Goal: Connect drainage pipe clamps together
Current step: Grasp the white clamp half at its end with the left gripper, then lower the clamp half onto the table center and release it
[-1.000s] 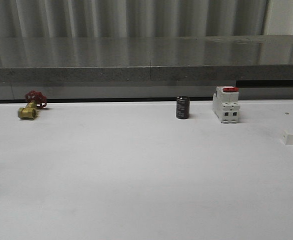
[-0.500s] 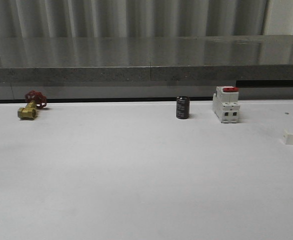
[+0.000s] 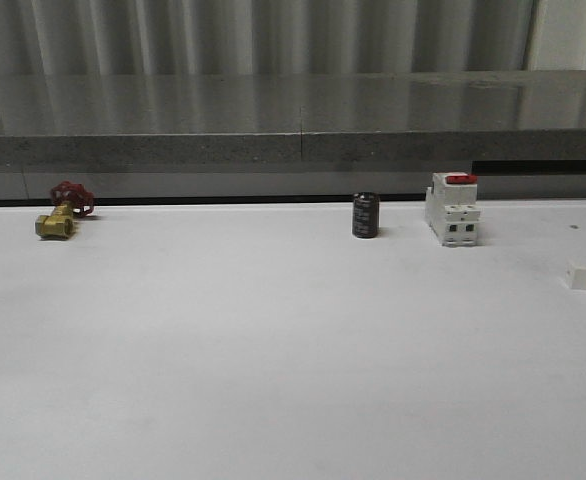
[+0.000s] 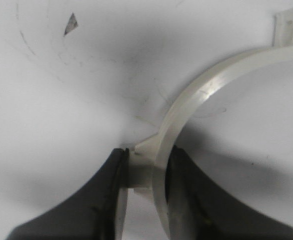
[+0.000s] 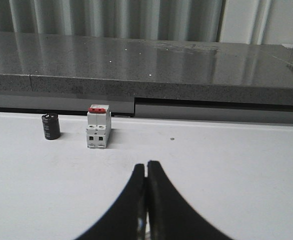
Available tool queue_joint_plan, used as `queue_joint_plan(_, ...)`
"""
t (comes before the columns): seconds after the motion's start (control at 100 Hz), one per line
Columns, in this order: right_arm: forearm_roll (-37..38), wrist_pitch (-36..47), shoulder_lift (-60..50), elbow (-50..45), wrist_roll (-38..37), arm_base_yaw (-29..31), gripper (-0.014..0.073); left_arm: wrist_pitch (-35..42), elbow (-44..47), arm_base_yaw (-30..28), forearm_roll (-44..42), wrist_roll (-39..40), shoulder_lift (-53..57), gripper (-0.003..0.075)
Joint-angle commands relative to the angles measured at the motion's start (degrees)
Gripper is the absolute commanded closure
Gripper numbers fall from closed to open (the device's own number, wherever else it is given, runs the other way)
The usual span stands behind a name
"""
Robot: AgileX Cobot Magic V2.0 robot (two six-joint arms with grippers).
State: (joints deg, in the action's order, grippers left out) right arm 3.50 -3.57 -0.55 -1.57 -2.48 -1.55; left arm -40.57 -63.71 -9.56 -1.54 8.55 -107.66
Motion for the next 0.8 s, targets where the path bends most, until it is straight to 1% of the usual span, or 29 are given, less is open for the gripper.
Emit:
queue_joint_plan(0.0,0.57,4.23,-1.15,0.95,0.4,0.18,0.066,1.86,-1.71,0.36,-0.05,0.4,2.92,0.0672)
queue_joint_plan(0.11,0.57,4.23,-1.15,0.95,0.4,0.18,0.066,2.26,-2.2,1.9,-0.19,0.4,5.35,0.0672)
queue_joint_plan(0.23,0.57,4.23,-1.15,0.95,0.4,0.18,0.066,1.37,-2.2,5.25,-0.19,0.4,8.35,0.0672)
queue_joint_plan(0.38,0.57,4.23,-1.15,0.95,0.4,0.18,0.066,-0.01,-2.24,12.07,-0.19,2.7,10.21,0.0672)
queue_joint_plan(0.54,0.57,4.23,-1.15,0.95,0.4,0.18,0.066,0.63,-2.46,20.02,-0.19,6.09,10.1,0.0672)
queue_joint_plan(0.63,0.57,4.23,-1.15,0.95,0.4,0.18,0.066,1.89,-2.61,23.42,-0.19,8.3,9.56,0.0672)
queue_joint_plan(0.79,0.57,4.23,-1.15,0.95,0.4,0.18,0.066,0.91,-6.04,28.42,-0.19,11.32,6.05,0.0672)
